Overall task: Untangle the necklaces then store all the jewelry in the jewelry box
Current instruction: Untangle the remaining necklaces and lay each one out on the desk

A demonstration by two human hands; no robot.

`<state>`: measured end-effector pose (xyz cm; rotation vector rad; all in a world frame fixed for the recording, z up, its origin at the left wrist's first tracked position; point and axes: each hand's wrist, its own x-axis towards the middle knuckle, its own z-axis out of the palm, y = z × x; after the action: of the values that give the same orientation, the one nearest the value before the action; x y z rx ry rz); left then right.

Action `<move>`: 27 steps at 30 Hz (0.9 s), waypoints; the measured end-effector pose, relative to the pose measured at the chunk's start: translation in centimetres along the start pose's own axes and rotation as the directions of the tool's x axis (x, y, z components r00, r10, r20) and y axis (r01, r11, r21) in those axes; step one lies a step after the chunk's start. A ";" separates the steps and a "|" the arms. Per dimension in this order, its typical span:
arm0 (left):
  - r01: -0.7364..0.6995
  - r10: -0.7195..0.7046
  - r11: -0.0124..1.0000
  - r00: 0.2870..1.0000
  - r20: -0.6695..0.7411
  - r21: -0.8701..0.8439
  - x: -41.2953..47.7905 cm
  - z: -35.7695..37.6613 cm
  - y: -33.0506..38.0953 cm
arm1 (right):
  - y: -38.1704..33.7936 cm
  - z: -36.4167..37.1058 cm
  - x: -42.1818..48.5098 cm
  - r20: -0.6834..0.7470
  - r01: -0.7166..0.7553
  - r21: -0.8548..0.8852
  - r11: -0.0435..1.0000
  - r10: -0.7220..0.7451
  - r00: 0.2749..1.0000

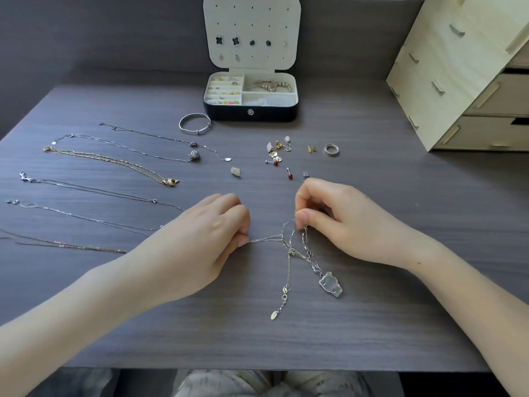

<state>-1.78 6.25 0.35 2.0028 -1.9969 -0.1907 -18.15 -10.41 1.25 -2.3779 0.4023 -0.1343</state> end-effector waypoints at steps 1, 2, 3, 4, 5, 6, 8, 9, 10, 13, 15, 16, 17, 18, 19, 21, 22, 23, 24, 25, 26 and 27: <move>0.019 -0.019 0.999 1.000 0.001 -0.047 0.0 -0.2 0.1 | 0.0 0.0 0.0 -0.005 0.003 0.011 1.000 -0.003 1.000; 0.057 -0.056 0.993 0.998 0.013 -0.099 0.0 -0.4 0.4 | -0.1 0.0 0.1 -0.008 0.005 0.013 1.000 -0.005 1.000; 0.102 -0.098 0.983 0.995 0.034 -0.153 0.0 -0.6 0.5 | -0.1 0.1 0.1 -0.014 0.004 0.007 1.000 -0.004 1.000; 0.145 -0.135 0.969 0.989 0.064 -0.200 0.1 -0.7 0.6 | -0.1 0.1 0.1 -0.023 0.001 -0.006 1.000 -0.001 1.000; 0.172 -0.157 0.956 0.984 0.082 -0.238 0.2 -0.8 0.5 | 0.0 0.2 0.2 -0.036 -0.006 -0.024 1.000 0.005 0.999; 0.189 -0.171 0.948 0.981 0.088 -0.258 0.3 -1.0 0.6 | 0.0 0.2 0.2 -0.052 -0.018 -0.044 0.999 0.016 0.999; 0.217 -0.200 0.937 0.976 0.089 -0.272 0.7 -1.5 0.7 | 0.2 0.3 0.2 -0.087 -0.043 -0.073 0.996 0.037 0.996; 0.226 -0.210 0.933 0.974 0.083 -0.282 0.9 -1.7 0.7 | 0.3 0.3 0.2 -0.104 -0.051 -0.076 0.996 0.043 0.994; 0.231 -0.220 0.928 0.973 0.070 -0.293 1.1 -1.8 0.8 | 0.4 0.2 0.2 -0.117 -0.055 -0.071 0.996 0.047 0.992; 0.217 -0.224 0.929 0.975 0.010 -0.300 1.6 -2.1 1.0 | 0.4 0.0 0.2 -0.139 -0.060 -0.043 0.997 0.054 0.989; 0.208 -0.230 0.911 0.973 -0.020 -0.357 2.0 -2.3 1.0 | 0.5 -0.2 0.2 -0.143 -0.065 -0.011 0.998 0.063 0.988; 0.211 -0.237 0.885 0.971 -0.013 -0.414 2.2 -2.5 1.0 | 0.6 -0.2 0.2 -0.143 -0.068 -0.001 0.998 0.068 0.987; 0.217 -0.247 0.845 0.969 0.003 -0.490 2.4 -2.6 1.0 | 0.6 -0.2 0.1 -0.142 -0.070 -0.001 0.998 0.070 0.987; 0.222 -0.256 0.798 0.966 0.017 -0.560 2.7 -2.8 1.0 | 0.6 -0.2 0.1 -0.142 -0.070 -0.016 0.997 0.067 0.988; 0.222 -0.263 0.761 0.964 0.023 -0.610 2.9 -2.9 1.0 | 0.7 -0.2 0.1 -0.145 -0.069 -0.041 0.997 0.063 0.988; 0.219 -0.268 0.714 0.963 0.030 -0.664 3.5 -3.2 1.1 | 0.7 -0.2 0.0 -0.153 -0.070 -0.085 0.994 0.056 0.987; 0.220 -0.271 0.702 0.962 0.031 -0.678 3.8 -3.3 1.2 | 0.7 -0.2 0.0 -0.151 -0.072 -0.089 0.993 0.058 0.987; 0.221 -0.276 0.696 0.961 0.030 -0.683 4.0 -3.3 1.2 | 0.7 -0.2 0.0 -0.144 -0.074 -0.083 0.994 0.062 0.988; 0.226 -0.286 0.690 0.958 0.029 -0.687 4.2 -3.4 1.2 | 0.7 -0.3 0.0 -0.135 -0.079 -0.072 0.994 0.068 0.989; 0.237 -0.303 0.684 0.953 0.027 -0.690 4.5 -3.5 1.3 | 0.7 -0.3 0.0 -0.127 -0.084 -0.061 0.995 0.076 0.989; 0.249 -0.322 0.689 0.946 0.020 -0.681 4.7 -3.5 1.3 | 0.7 -0.4 -0.1 -0.124 -0.092 -0.050 0.995 0.085 0.989; 0.264 -0.346 0.714 0.938 0.001 -0.649 4.9 -3.4 1.2 | 0.7 -0.4 -0.1 -0.127 -0.099 -0.045 0.994 0.092 0.988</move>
<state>-1.76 1.79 4.50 1.7922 -1.2494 -0.7093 -18.51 -11.15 1.11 -2.4026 0.5846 -0.2313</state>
